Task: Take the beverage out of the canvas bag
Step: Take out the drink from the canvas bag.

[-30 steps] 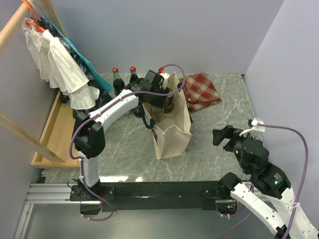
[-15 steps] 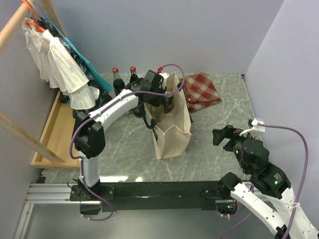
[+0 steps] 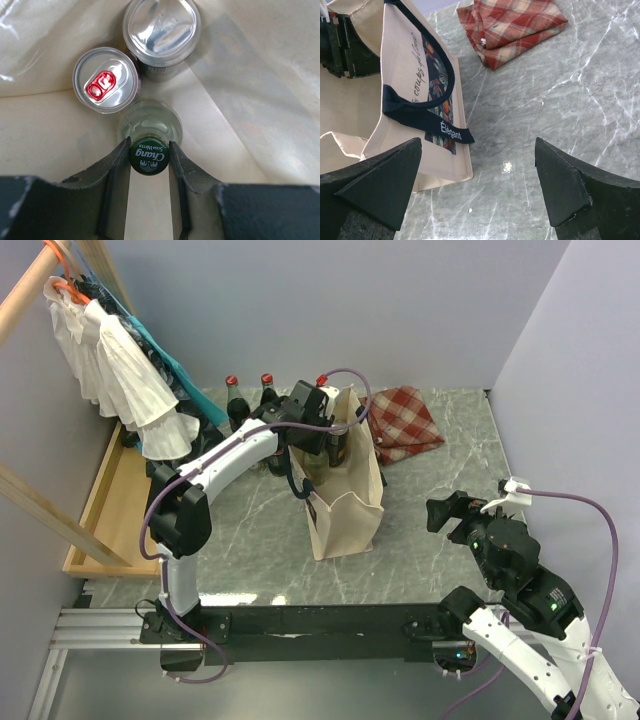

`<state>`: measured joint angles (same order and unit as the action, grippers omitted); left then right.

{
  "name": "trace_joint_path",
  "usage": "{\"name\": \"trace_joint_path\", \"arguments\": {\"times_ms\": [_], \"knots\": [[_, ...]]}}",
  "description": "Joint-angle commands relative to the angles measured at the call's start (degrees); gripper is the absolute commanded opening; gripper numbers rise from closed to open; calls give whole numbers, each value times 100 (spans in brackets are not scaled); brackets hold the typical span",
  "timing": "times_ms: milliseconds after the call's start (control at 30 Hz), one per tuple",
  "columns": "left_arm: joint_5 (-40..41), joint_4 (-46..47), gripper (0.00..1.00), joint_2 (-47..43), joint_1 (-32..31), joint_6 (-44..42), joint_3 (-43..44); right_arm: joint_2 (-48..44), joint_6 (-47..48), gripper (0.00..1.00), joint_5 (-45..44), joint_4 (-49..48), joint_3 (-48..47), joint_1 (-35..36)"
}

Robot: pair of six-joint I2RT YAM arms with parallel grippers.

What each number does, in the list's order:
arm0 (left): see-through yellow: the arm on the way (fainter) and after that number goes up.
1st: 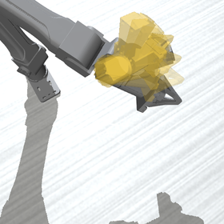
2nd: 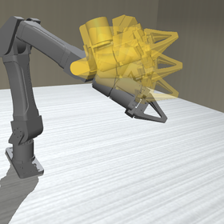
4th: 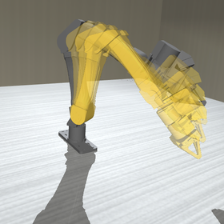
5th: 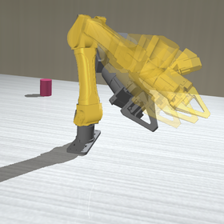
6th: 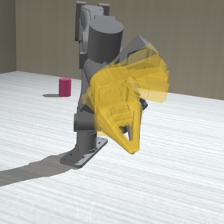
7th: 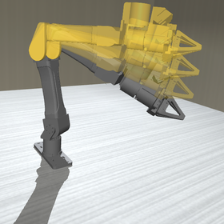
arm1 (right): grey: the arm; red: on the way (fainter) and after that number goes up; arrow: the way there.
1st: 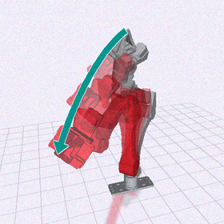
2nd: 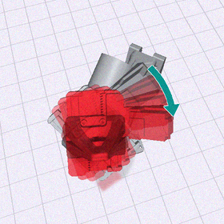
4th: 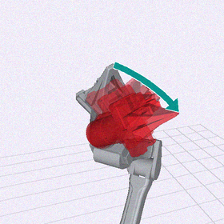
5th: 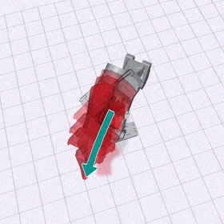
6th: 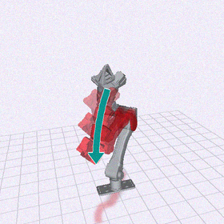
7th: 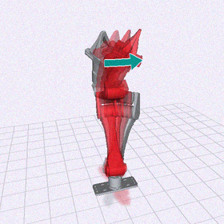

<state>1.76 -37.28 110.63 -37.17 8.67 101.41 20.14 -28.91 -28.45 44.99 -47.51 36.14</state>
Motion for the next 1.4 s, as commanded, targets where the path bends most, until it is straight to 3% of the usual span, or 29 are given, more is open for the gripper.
{"name": "trace_joint_path", "arguments": {"times_ms": [0, 900, 1367], "knots": [[-62, -34, 1, -243, -18, 12, 476, 69, 8, 100, -108, -210, 40, 25], [105, -552, 1, -648, -54, -128, 1294, 34, -1, 100, -117, -228, 66, 25], [-290, -746, 1, -683, -71, -225, 1636, -10, -10, 100, -144, -228, 66, 25]]}}
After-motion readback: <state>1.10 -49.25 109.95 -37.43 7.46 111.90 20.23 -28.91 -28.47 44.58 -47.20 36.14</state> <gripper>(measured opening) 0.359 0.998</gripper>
